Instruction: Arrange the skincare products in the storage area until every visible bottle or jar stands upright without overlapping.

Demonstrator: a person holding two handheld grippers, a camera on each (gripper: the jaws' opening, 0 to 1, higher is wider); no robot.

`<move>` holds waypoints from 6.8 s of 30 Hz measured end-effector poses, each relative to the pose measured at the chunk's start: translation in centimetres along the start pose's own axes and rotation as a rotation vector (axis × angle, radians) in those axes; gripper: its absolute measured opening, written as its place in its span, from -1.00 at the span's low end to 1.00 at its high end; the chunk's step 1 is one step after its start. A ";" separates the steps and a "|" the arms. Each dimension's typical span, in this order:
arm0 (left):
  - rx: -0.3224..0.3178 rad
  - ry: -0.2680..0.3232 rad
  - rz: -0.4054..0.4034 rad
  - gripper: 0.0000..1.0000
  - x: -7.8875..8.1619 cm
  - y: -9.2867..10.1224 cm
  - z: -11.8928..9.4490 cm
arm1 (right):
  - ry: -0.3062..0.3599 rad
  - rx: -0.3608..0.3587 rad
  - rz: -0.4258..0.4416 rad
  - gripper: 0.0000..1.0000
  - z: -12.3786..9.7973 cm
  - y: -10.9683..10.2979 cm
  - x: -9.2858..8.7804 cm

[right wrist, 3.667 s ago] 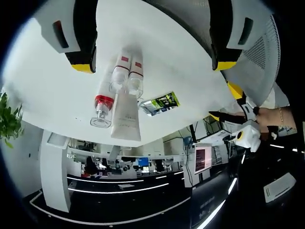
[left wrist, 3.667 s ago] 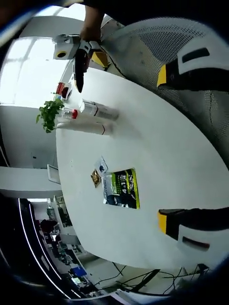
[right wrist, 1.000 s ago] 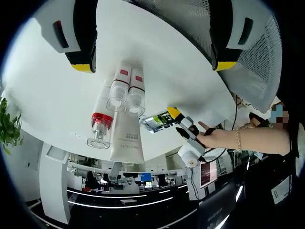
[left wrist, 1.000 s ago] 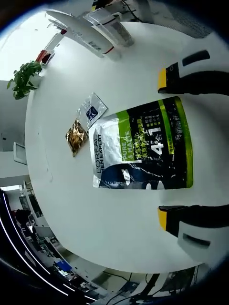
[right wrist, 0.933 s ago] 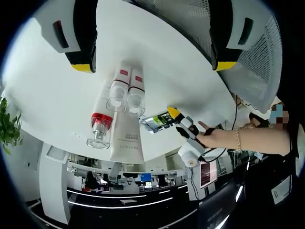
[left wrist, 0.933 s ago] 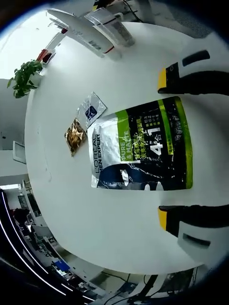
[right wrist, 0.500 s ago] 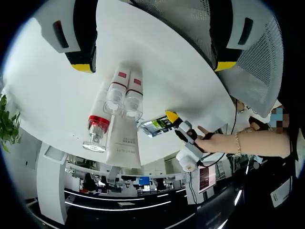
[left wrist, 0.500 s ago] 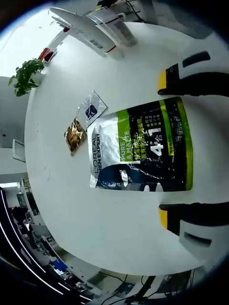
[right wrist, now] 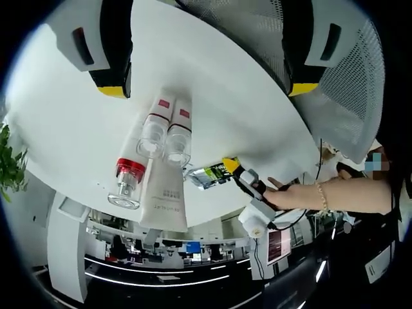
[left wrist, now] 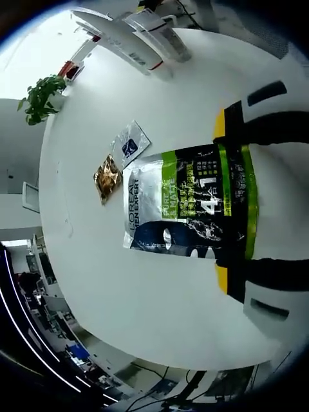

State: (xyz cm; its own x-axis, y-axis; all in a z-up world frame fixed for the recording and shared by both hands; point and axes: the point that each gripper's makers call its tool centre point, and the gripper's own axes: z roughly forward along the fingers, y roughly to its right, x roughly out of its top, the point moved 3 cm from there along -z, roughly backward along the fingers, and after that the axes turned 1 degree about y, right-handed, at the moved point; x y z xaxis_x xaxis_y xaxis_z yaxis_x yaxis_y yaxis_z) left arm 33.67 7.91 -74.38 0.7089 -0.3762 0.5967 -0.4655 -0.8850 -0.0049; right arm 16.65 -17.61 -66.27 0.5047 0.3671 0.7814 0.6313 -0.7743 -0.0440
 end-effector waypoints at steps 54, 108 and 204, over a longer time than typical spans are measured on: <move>-0.054 0.366 -0.213 -1.00 -3.4 4.1 -14.9 | 0.119 0.311 -0.073 0.88 2.3 -8.5 6.1; -0.269 0.512 -0.115 -0.81 -4.1 12.1 -24.5 | 0.525 0.702 0.819 -0.75 4.0 -12.7 16.5; -0.521 0.670 -0.673 -0.55 -5.4 9.5 -26.7 | 0.379 0.893 0.633 -0.98 0.3 -15.8 14.9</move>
State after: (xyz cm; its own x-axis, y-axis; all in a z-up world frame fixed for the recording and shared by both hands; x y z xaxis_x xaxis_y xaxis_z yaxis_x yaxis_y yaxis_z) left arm 11.26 8.89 -56.18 0.5432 0.5091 0.6676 -0.3694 -0.5692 0.7346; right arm 14.33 0.26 -54.09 0.7654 -0.2514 0.5924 0.5964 -0.0688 -0.7998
